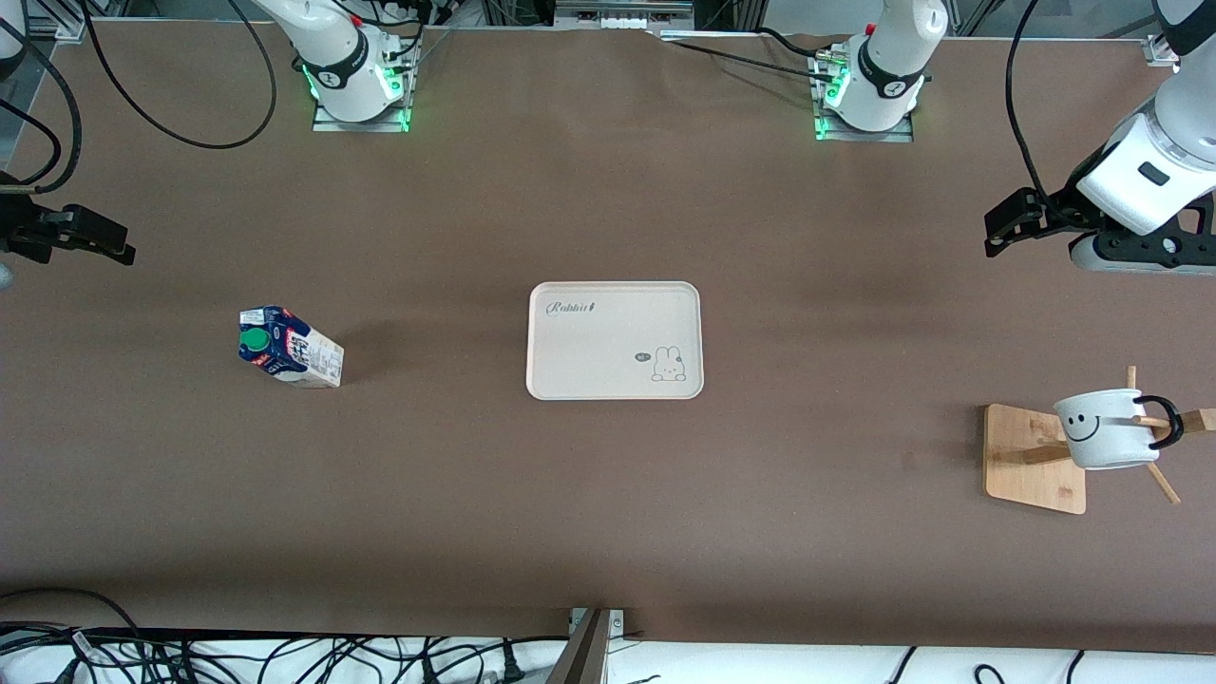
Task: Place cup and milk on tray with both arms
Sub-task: 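Reach the right gripper to the milk carton while the left gripper approaches the mug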
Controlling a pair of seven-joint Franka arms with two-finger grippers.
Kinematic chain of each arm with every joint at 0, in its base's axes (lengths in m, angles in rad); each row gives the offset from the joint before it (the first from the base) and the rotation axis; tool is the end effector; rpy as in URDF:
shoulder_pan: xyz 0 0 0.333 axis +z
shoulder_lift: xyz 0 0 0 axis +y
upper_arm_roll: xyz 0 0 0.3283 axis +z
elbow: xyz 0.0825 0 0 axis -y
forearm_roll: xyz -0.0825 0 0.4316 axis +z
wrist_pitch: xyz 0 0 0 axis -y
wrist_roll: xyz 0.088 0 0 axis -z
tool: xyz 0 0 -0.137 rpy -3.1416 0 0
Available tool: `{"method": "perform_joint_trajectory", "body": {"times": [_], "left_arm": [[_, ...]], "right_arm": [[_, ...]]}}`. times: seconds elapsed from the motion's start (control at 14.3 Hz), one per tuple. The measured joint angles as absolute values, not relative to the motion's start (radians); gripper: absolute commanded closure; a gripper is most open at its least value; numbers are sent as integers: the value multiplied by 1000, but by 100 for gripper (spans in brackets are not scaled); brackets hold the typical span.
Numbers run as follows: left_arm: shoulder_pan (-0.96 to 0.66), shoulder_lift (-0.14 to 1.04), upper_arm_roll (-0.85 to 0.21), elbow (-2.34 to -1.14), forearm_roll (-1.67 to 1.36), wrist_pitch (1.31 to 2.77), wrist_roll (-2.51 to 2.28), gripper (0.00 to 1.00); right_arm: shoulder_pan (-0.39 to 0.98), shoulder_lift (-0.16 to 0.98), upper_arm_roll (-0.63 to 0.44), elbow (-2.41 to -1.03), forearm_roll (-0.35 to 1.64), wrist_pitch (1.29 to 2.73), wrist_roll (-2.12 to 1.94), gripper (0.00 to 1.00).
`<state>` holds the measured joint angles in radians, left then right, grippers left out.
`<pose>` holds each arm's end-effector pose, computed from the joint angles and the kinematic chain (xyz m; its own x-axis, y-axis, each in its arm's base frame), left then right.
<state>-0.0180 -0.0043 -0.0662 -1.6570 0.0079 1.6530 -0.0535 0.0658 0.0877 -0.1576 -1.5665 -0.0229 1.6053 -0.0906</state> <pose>0.6040 -0.0500 0.5716 0.9995 -0.0313 0.0007 -0.0313 -0.9995 -0.0081 0.6263 -0.0572 0.5587 0.9987 -0.0004 -0.0509 0.0012 -0.9995 0.0321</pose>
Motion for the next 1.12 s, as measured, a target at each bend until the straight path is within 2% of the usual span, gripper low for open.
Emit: {"method": "perform_joint_trajectory", "body": {"times": [0.63,1.12], "left_arm": [[-18,-4,-66,-1657,8,1653,-53,0],[-18,22,-66,-1647,0,1653,-54,0]], "right_arm": [[87,90,-156,-1567,-22,1605,-90,0],[167,192,-153,-1566,-19,1609,-83,0]]}}
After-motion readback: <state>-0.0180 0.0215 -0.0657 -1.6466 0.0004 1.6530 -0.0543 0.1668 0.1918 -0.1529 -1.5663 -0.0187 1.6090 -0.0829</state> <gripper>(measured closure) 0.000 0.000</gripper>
